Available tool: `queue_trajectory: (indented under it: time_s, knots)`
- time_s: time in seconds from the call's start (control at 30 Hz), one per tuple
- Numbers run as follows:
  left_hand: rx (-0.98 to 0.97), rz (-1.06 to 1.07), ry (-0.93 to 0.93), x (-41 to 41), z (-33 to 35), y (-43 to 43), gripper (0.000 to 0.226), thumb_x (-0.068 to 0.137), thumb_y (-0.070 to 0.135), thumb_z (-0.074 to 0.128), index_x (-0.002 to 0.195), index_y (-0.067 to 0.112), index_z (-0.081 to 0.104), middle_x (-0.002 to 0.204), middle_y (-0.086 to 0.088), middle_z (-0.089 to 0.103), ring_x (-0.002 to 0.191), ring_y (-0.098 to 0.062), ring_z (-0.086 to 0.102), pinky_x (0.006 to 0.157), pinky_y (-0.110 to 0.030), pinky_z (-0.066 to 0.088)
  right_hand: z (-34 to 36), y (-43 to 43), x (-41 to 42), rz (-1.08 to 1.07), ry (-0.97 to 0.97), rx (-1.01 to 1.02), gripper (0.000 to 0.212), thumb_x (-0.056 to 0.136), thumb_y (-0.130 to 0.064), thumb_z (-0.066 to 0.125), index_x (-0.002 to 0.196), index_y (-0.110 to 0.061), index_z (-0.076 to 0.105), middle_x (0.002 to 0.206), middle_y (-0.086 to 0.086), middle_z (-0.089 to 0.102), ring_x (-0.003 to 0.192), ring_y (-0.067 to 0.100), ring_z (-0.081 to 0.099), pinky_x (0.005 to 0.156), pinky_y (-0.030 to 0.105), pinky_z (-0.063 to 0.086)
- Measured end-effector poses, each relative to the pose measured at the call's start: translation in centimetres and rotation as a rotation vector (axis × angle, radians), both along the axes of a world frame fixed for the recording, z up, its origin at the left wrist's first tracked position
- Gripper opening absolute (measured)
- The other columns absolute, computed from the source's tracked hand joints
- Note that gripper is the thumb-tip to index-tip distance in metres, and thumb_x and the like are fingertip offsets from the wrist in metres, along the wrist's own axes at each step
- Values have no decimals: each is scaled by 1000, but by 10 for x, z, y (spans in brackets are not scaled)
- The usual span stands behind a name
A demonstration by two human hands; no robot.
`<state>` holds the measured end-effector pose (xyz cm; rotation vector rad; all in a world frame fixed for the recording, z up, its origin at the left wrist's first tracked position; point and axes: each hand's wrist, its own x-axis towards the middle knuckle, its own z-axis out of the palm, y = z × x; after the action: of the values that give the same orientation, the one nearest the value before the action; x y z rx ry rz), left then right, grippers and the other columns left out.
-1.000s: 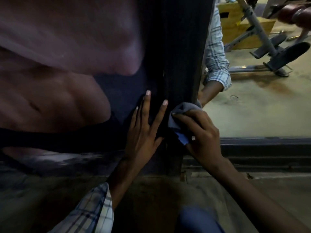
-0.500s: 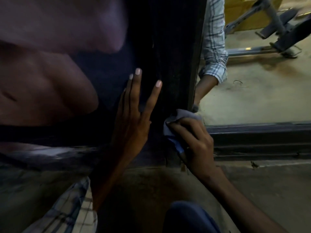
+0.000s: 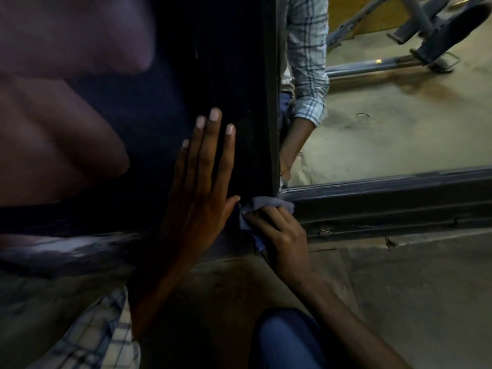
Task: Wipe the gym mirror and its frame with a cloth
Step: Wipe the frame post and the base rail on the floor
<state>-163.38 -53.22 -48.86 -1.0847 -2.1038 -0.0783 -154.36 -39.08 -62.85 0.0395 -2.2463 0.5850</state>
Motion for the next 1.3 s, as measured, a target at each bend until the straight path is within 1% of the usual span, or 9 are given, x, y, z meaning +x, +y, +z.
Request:
queue_trajectory:
  time_s: [0.2,0.4,0.5,0.63,0.77,0.93,1.1,1.2,1.3]
  knots:
    - [-22,48,10,3,-9,7,129,72,46,89,163,0,10,170,-24,2,159,-37,0,129,-49,7,-15,-10,9,-48,-16,-165,31,89,-14,72,120,-12,73,113,5,62,103,27,62,79,36,53]
    - [-36,92,-9,13,-9,15,128,73,46,87,164,1,8,170,-23,-3,158,-36,-4,128,-52,7,-7,-7,11,-34,-132,-217,47,75,2,69,119,-15,75,110,-1,62,104,21,62,79,32,53]
    - [-49,84,-48,20,-11,10,123,75,44,86,165,6,11,171,-21,0,159,-37,1,123,-55,17,-3,-5,20,2,-81,-451,26,83,-14,74,109,-16,79,100,-7,63,96,9,65,76,27,53]
    - [-39,-183,-66,29,-17,6,85,83,29,79,156,7,41,162,-18,32,148,-34,35,107,-49,36,2,-3,45,2,-5,-869,31,76,6,85,100,-13,80,99,-3,74,95,8,71,77,26,57]
    - [113,-292,-691,38,-35,11,31,99,31,64,126,16,70,117,1,69,100,-15,66,85,-42,55,17,-3,67,4,13,-1274,40,76,8,82,105,-20,77,101,-2,79,92,11,72,72,22,55]
    - [157,-215,-1327,45,-42,20,44,96,61,49,90,26,76,78,2,75,70,-8,69,69,-39,56,29,-17,79,122,28,-1287,44,77,8,82,115,-12,73,110,2,77,105,16,72,86,29,59]
    - [220,-271,-1511,46,-41,28,14,101,22,62,98,23,76,72,13,74,63,8,64,57,-11,46,18,-7,81,252,-34,-1290,63,71,5,72,132,-8,62,130,1,70,125,17,64,106,41,53]
    - [273,-296,-1528,42,-43,28,26,98,8,65,97,33,72,78,22,75,75,9,69,64,-11,51,12,0,80,359,-46,-1465,82,59,-19,67,139,-7,57,136,7,66,130,25,60,104,45,51]
    - [270,-280,-1492,42,-47,28,25,92,6,74,103,29,76,82,21,76,82,5,72,71,-11,54,11,2,77,374,-75,-1680,72,65,-18,69,136,-9,59,132,12,68,126,33,62,98,43,52]
